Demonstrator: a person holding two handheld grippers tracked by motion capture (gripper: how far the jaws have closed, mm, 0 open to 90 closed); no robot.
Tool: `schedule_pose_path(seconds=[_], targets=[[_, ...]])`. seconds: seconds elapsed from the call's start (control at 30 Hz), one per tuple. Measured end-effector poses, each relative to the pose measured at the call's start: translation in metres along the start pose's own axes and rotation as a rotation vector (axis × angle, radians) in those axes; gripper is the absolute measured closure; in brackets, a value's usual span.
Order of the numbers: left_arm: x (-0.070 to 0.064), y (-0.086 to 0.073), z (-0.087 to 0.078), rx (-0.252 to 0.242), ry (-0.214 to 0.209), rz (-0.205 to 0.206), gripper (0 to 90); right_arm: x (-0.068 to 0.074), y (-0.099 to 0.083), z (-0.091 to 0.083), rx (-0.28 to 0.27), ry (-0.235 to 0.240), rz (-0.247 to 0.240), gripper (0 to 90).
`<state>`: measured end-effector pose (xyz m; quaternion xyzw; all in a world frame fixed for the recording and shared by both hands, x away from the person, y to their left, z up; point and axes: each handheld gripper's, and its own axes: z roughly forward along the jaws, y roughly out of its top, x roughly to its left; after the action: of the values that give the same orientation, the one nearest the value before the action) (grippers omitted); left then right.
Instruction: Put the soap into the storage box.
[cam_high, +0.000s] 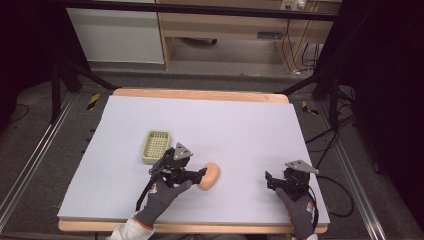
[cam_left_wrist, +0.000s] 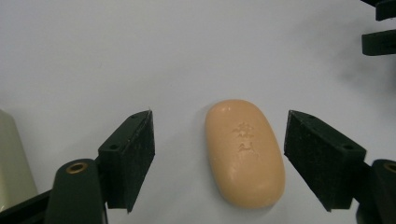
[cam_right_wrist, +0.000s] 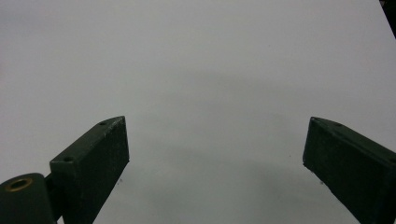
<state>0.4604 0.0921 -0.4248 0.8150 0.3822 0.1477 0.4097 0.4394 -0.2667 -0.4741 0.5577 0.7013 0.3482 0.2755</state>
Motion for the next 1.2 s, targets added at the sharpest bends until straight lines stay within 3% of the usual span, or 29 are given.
schedule_pose_path(seconds=[0.33, 1.2], targets=[[-0.009, 0.000, 0.016, 0.047, -0.007, 0.034, 23.7, 0.001, 0.000, 0.001, 0.008, -0.002, 0.000, 7.3], [-0.018, -0.001, 0.044, 0.122, 0.004, 0.071, 21.6, 0.002, 0.000, 0.002, 0.017, -0.003, -0.018, 7.3]])
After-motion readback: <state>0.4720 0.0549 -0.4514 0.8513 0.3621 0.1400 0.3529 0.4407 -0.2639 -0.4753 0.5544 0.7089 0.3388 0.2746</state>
